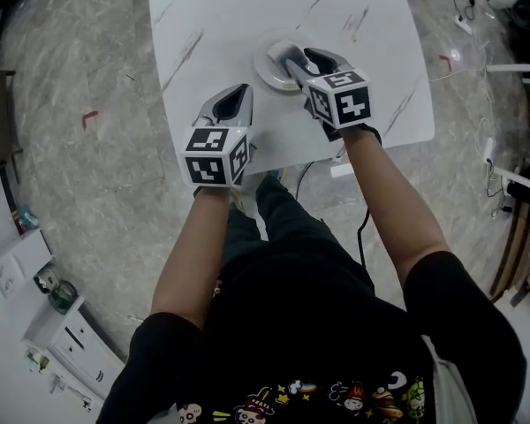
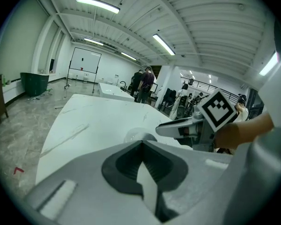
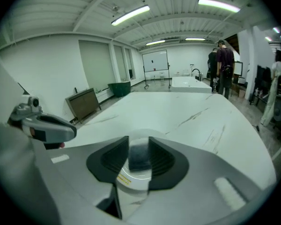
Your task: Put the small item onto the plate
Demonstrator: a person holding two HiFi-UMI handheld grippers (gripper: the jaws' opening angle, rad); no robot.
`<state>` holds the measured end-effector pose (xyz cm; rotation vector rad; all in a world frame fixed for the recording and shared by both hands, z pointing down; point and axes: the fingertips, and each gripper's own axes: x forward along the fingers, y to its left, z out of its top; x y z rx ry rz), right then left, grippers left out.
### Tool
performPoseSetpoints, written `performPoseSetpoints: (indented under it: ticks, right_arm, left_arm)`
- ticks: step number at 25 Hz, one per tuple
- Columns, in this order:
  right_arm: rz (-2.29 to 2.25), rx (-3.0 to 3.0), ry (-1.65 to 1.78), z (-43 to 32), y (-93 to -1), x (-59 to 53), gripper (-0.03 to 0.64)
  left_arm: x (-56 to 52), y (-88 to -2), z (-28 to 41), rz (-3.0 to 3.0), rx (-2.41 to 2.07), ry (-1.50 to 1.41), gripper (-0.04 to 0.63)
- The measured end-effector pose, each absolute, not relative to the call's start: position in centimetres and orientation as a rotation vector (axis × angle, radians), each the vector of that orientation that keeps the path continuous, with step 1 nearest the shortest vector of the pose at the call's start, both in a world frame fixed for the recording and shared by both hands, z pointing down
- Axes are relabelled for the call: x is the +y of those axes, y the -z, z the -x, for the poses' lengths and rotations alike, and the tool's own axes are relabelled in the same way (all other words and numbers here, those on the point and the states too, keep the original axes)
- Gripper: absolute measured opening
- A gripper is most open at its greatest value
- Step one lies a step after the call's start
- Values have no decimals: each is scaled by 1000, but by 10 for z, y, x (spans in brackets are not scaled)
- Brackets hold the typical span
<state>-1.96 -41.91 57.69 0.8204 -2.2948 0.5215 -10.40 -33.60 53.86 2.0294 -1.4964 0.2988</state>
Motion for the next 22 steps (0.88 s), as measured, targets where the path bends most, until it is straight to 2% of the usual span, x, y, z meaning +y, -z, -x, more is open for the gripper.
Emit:
performPoseSetpoints:
  ticks: [1,3,11,22]
  right_arm:
    - [-852,-2323,-530,15,-564,-416,103]
    - [-901,-2360,-539,5,-540,-406,25]
    - [-1074,-2458,-464,-27,-465,-356,21]
    - [-1328,-2434,-423,-61,-427,-330,21]
  left_arm:
    - [-334,-536,103,-2041,-1491,-305,0]
    - [-330,-529,100,-2067,-1481,-318,0]
    - [-308,-494,103,-2147,-1489,-333,0]
    - [-289,-427,112,-2256,-1543,-297,0]
